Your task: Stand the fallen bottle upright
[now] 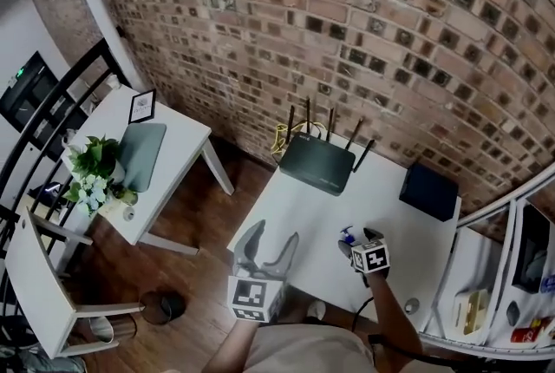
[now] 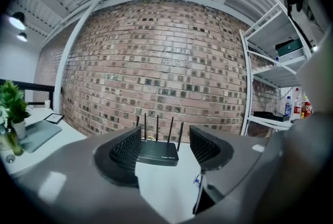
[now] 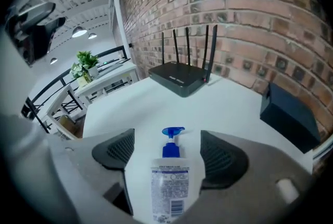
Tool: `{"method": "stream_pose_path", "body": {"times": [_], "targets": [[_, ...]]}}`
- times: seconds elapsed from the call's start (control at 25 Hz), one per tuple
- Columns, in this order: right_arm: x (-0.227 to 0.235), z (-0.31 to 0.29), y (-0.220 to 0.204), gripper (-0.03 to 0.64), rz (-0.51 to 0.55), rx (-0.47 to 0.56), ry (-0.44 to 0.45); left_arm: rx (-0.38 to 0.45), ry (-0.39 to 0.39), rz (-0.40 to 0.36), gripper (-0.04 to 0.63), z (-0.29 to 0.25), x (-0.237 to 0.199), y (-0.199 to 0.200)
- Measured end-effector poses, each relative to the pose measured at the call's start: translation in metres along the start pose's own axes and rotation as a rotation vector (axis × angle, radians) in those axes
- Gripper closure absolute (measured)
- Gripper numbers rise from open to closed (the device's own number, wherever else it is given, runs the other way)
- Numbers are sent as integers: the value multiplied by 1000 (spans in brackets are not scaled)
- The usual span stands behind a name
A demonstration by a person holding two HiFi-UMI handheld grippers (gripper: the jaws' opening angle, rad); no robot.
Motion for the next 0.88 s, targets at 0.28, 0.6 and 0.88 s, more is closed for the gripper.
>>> {"method": "stream_pose_path", "body": {"times": [0.28,0.6,0.88], "targets": [[7,-41,1,268,35,-197,-17,-4,67,10,298,15,-5,-2],[4,-58,1,412,115,-262,-44,-20,110,10,310,25,-7,-8],[2,-46,-1,474,104,-193,-19,-9,90,7,311,22,1,-6]]}}
Point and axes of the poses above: the fingertips, and each gripper's own axes: z backward along the fingers, x to its right, y out of its top, the point moved 7 cm from there along z, backward along the fingers, and after that the axes turned 4 degrees about -z, right-handed, at the moved point
